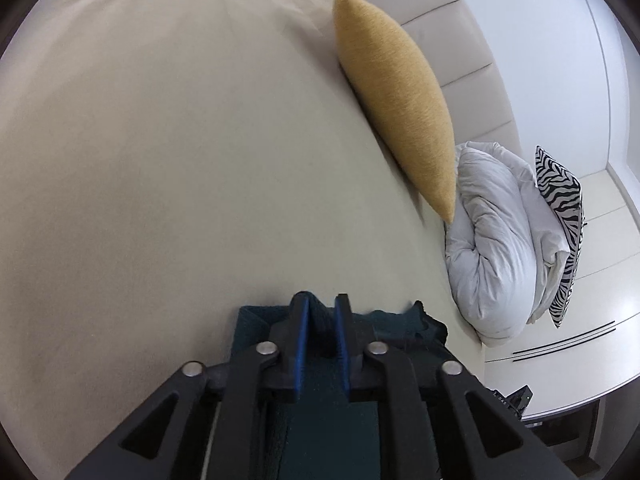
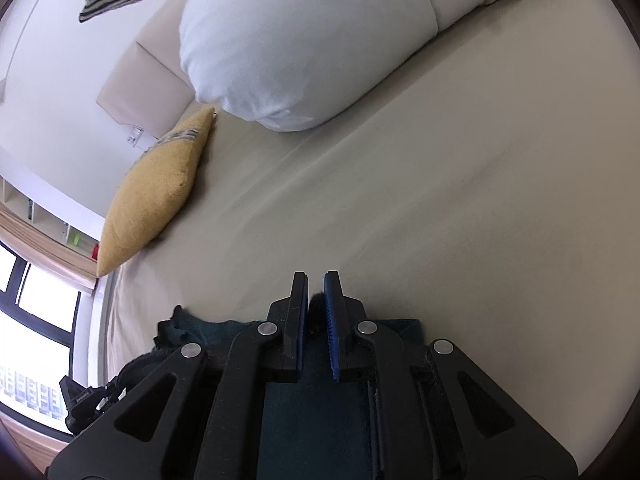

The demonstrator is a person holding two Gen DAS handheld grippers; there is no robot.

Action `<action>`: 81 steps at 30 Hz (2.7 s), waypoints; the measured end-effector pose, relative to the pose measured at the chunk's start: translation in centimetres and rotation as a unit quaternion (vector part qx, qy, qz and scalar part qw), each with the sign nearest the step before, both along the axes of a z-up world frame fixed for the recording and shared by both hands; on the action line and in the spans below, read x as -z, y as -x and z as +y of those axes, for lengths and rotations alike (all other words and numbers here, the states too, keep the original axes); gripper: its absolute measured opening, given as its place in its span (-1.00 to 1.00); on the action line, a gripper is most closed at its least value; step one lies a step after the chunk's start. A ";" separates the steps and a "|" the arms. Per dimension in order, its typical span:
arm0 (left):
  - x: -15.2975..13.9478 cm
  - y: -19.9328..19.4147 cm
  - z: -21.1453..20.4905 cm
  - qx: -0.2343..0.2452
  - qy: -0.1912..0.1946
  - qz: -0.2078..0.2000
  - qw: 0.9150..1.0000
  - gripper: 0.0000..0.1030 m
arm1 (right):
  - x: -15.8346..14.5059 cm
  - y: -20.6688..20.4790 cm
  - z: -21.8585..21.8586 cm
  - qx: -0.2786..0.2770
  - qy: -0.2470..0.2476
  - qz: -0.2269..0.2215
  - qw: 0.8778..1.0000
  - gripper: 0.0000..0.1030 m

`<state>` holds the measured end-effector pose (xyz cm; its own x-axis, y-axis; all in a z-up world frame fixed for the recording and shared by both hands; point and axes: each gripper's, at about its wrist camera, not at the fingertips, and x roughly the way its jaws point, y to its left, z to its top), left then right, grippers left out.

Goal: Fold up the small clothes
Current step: 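Lift the hem with both tools and fold it toward the collar, then lay the hem down on the strip and open both tools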

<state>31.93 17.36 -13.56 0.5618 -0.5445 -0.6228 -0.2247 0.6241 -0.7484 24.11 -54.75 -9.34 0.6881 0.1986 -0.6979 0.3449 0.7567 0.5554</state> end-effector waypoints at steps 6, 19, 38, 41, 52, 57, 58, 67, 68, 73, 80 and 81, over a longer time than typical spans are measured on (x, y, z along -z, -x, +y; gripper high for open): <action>-1.7 3.1 1.0 -0.006 0.015 -0.031 0.999 0.04 | 0.6 0.9 -0.3 0.023 0.014 -0.013 1.000 0.00; -2.8 14.9 -1.7 0.037 -0.050 -0.050 0.997 0.08 | 0.2 11.8 5.8 -0.058 0.085 -0.022 0.994 0.00; -1.9 19.1 -3.5 0.057 -0.190 -0.073 0.977 0.07 | 2.9 20.9 7.5 -0.085 0.161 0.003 0.983 -0.39; -2.1 19.4 -4.0 0.056 -0.218 -0.081 0.971 0.07 | 2.6 20.8 7.8 -0.086 0.180 0.002 0.980 -0.52; -2.1 19.1 -5.5 0.073 -0.274 -0.093 0.954 -0.78 | 2.0 20.5 8.2 -0.088 0.203 0.004 0.975 -0.84; -2.2 19.4 -5.7 0.075 -0.283 -0.092 0.952 -0.84 | 1.8 20.5 8.7 -0.097 0.222 0.009 0.970 -0.89; -2.2 19.4 -5.6 0.075 -0.280 -0.091 0.953 -0.84 | 1.7 20.5 8.8 -0.096 0.223 0.009 0.970 -0.90; -2.2 21.0 -5.1 0.076 -0.260 -0.087 0.959 -0.86 | 1.3 21.5 8.2 -0.092 0.207 0.004 0.974 -0.91; -2.1 21.2 -5.2 0.078 -0.261 -0.087 0.958 -0.87 | 1.4 21.6 8.2 -0.091 0.207 0.004 0.974 -0.91; -1.5 21.6 -5.0 0.076 -0.254 -0.084 0.961 -0.87 | 1.9 22.1 8.0 -0.088 0.198 0.008 0.976 -0.91; -1.3 21.9 -4.9 0.080 -0.254 -0.086 0.960 -0.87 | 2.5 22.6 7.5 -0.086 0.191 0.011 0.978 -0.91; -1.1 21.9 -4.9 0.081 -0.253 -0.084 0.960 -0.86 | 2.6 22.6 7.5 -0.086 0.191 0.012 0.978 -0.91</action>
<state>10.01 12.49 -12.42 0.6117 -0.2848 -0.7381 0.0030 0.9338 -0.3579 1.47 -47.24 -11.89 0.6503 0.0323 -0.7590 0.2033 0.9553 0.2149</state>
